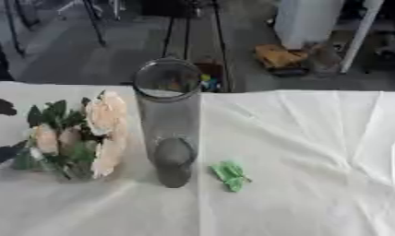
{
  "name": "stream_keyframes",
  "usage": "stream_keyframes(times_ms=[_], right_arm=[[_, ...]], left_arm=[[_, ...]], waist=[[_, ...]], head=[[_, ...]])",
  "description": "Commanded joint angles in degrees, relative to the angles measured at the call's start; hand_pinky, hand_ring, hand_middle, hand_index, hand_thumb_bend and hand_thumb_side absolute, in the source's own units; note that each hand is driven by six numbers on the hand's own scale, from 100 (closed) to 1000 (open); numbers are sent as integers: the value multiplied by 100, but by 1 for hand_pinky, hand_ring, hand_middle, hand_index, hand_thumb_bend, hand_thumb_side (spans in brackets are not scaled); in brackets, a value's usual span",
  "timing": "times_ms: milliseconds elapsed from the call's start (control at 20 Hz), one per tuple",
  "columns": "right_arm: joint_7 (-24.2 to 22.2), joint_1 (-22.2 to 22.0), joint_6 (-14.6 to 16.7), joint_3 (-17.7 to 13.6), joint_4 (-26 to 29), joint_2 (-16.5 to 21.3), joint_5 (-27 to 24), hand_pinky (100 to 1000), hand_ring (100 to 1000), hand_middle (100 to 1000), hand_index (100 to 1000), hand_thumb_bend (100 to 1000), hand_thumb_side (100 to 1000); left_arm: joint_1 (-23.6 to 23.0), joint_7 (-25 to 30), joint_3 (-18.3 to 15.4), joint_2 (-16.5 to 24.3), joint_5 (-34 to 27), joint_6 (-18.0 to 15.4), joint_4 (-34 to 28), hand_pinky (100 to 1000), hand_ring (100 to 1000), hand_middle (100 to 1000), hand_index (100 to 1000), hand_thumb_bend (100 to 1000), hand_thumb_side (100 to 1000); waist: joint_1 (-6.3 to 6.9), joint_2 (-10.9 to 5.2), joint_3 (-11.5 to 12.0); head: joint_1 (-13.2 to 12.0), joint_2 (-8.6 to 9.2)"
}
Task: Arrange flowers into the vase.
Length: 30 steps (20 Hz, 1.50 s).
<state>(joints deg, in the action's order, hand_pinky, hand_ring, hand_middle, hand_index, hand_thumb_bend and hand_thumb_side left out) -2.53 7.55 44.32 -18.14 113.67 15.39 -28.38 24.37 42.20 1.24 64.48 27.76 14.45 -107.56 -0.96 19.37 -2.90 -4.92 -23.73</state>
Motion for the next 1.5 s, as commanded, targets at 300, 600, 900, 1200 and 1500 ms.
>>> stream_keyframes(times_ms=[300,600,900,1200,1500], right_arm=[[-80,17,-5,12,92,98,-66,731,681,506,856,100,822],[-106,20,-3,16,92,84,-73,732,681,505,856,100,822],[-135,24,-11,29,92,66,-77,733,682,505,857,100,822],[-158,25,-5,35,92,57,-89,734,683,504,857,100,822],[-184,31,-10,38,92,44,-93,735,684,503,858,100,823]], left_arm=[[351,254,191,137,242,-166,505,943,1000,987,1000,362,718],[481,331,309,86,372,-258,754,942,1000,990,1000,376,730],[645,402,435,8,507,-315,1025,938,1000,990,1000,369,736],[863,377,585,-98,680,-357,1357,927,1000,980,1000,393,724],[1022,359,699,-188,893,-469,1673,901,986,959,1000,421,704]], waist=[[21,-71,-44],[21,-53,-58],[17,-36,-90],[17,-24,-125],[20,1,-149]], head=[[-28,105],[-48,123],[-71,152],[-106,170],[-134,181]])
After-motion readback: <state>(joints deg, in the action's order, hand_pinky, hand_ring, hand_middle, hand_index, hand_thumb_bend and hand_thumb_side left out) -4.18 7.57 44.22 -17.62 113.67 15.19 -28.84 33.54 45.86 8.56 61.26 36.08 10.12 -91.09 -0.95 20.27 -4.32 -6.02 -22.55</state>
